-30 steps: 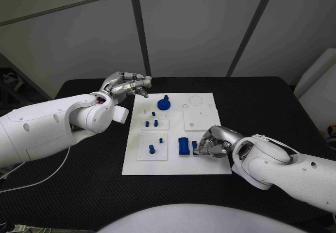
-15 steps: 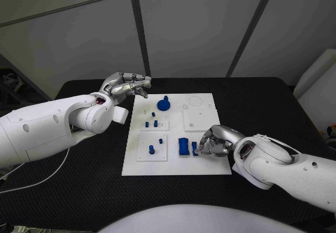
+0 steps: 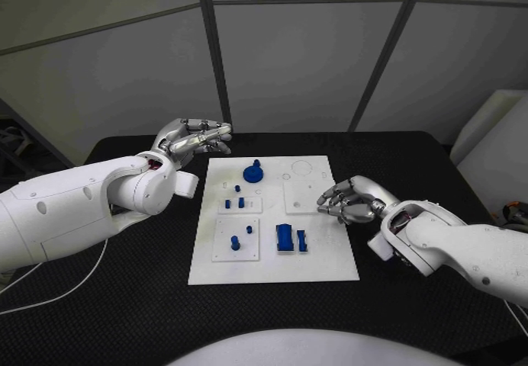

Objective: Assemble the parts on the task board

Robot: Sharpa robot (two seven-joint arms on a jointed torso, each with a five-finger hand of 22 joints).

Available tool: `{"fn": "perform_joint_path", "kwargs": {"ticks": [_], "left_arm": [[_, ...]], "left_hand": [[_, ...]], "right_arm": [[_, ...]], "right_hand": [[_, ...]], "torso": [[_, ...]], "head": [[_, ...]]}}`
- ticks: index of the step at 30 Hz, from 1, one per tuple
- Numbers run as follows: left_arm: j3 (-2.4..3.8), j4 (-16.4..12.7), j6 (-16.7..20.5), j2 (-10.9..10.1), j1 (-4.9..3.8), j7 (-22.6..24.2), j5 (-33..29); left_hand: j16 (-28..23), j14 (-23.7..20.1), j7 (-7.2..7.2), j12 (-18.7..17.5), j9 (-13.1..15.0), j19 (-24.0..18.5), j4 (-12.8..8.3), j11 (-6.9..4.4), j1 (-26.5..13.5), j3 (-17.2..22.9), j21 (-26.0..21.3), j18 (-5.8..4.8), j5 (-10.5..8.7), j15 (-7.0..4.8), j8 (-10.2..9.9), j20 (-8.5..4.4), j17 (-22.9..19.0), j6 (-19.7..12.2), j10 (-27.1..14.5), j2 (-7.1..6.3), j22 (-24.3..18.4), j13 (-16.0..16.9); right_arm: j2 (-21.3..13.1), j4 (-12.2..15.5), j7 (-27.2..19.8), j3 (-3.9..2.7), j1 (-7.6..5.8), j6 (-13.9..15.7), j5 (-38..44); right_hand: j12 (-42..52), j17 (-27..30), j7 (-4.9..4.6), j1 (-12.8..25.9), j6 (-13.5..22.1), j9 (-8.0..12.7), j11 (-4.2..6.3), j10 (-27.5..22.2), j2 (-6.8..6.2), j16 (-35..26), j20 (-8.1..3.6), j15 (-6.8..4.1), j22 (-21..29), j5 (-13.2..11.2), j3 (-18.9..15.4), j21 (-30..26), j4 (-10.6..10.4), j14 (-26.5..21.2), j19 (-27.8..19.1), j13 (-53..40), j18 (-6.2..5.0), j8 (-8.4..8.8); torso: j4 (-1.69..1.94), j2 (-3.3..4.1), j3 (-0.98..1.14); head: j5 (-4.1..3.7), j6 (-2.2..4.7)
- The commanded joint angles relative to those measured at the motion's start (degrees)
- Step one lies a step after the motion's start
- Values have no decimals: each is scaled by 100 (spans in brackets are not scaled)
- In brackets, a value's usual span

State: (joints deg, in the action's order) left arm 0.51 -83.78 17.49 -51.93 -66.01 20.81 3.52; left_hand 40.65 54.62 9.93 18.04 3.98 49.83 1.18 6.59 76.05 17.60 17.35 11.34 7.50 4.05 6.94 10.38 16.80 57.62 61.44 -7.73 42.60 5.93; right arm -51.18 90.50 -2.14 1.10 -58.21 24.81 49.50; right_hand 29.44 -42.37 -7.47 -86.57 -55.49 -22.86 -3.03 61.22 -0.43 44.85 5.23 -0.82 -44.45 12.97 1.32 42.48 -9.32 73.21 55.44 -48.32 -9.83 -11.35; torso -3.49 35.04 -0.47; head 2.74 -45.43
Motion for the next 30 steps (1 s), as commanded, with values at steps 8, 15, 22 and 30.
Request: {"fn": "perform_joint_path", "kwargs": {"ticks": [8, 15, 22, 30], "left_arm": [[6, 872, 153, 439, -9, 617, -734], [8, 1428, 364, 835, -1, 751, -1021], [4, 1497, 316, 933, 16, 553, -847], [-9, 997, 871, 884, 151, 635, -730]], "left_hand": [[-2427, -10, -99, -904, -21, -879, 208, 143, 208, -249, -1384, -71, -8, 336, -169, 474, -818, 62, 301, 178, -1484, -227], [-3361, -275, -212, -1447, -34, -1871, 280, 425, 177, -714, -1424, -110, -9, 590, -338, 630, -1260, -119, -223, 278, -2430, -236], [-4065, -1950, -489, -1804, -398, -3075, -118, 90, -2312, -1263, -1735, -339, -227, 296, -694, 94, -1680, -2061, -2355, 773, -3283, -593], [-4065, -2880, -993, -1804, -398, -3582, -118, -108, -3720, -1760, -1735, -337, -750, 111, -694, -204, -1680, -3038, -3360, 773, -3545, -593]], "right_arm": [[872, -1804, -1844, -274, -108, -313, -3043], [1323, -2454, -2085, -331, -113, -409, -3229], [1438, -2556, -1844, -330, -105, -267, -3015], [1263, -2001, -2049, -281, -125, 220, -3444]], "right_hand": [[-2368, 1929, -244, -232, -38, 705, -432, 189, -213, -3360, 624, 682, 1433, -108, 858, -2161, -189, -1435, -1080, 2991, 66, 741], [-2577, 2953, -241, 141, 201, 1309, -672, -132, -276, -4123, 1011, 940, 2328, -102, 1029, -3204, -62, -1665, -1066, 4179, -69, 770], [-2944, 3676, 78, 2993, 1988, 1810, -420, -2248, 43, -4485, 567, 704, 3261, -482, 600, -3793, 398, -3637, -2474, 4832, 296, 1135], [-2944, 3830, 252, 4489, 2929, 2286, -231, -3267, 43, -4485, 279, 539, 3578, -699, 417, -4248, 932, -4607, -3283, 4832, 393, 1135]], "torso": [[-26, -261, -78], [-34, -303, -57], [-31, -285, -61], [169, -338, -4]], "head": [[-15, 258], [17, 513], [17, 579], [-136, 857]]}}
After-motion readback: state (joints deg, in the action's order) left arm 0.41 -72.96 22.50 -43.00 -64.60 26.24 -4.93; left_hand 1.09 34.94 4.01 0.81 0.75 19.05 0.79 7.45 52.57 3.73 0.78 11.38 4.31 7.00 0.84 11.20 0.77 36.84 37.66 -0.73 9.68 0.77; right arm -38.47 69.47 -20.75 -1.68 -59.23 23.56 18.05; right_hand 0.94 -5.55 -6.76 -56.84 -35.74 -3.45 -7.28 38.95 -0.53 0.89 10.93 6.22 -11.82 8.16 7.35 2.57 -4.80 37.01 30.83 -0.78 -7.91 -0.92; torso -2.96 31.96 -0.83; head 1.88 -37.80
